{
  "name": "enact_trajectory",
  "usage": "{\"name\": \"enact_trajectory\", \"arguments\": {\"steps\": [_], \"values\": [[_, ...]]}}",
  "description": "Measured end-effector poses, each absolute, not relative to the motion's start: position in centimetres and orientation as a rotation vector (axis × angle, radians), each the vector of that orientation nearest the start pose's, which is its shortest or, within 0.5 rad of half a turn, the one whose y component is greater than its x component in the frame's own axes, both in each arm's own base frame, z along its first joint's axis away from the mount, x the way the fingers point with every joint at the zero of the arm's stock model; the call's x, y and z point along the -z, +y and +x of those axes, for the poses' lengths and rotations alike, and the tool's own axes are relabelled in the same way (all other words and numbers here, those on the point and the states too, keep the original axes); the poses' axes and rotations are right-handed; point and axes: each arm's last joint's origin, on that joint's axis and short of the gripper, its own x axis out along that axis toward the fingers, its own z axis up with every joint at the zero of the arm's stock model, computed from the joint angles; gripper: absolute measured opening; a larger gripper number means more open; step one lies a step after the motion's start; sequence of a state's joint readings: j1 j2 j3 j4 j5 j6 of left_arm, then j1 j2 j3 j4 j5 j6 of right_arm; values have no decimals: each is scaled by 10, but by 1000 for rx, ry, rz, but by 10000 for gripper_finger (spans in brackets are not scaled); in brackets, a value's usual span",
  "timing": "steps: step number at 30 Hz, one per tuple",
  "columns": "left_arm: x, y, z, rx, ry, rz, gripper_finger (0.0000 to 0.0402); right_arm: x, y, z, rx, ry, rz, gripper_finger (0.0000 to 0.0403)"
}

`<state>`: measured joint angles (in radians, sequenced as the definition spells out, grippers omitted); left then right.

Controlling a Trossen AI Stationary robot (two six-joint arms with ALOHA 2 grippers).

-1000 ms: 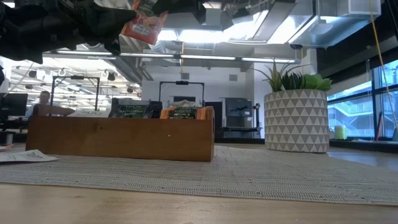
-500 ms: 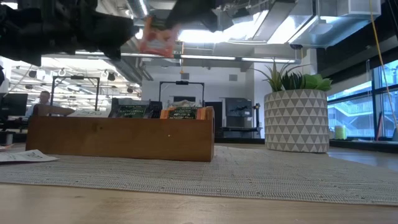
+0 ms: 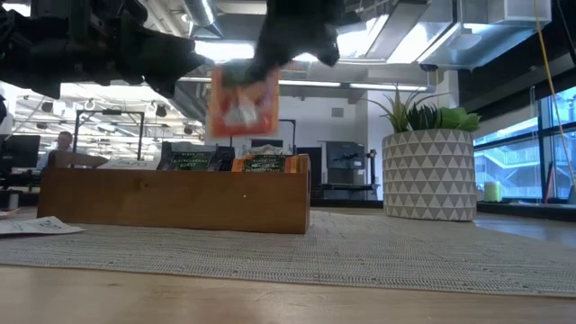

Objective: Pick & Place Tea
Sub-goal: Put the orange tea bag into the right section of the wooden organizer

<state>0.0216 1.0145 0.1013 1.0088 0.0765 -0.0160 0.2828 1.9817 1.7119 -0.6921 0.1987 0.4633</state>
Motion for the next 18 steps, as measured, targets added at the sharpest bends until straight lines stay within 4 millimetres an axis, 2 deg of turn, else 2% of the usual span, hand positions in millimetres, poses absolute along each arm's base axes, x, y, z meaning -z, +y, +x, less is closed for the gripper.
{"name": "enact_trajectory", "arguments": {"steps": [6, 13, 18], "values": [[-179, 2, 174, 57, -91, -37, 157, -246, 110, 414, 197, 1021, 191, 4], [-179, 2, 174, 56, -85, -36, 157, -246, 109, 414, 238, 1007, 159, 4], [-178, 2, 174, 56, -81, -35, 157, -231, 111, 418, 240, 1010, 155, 4]]}}
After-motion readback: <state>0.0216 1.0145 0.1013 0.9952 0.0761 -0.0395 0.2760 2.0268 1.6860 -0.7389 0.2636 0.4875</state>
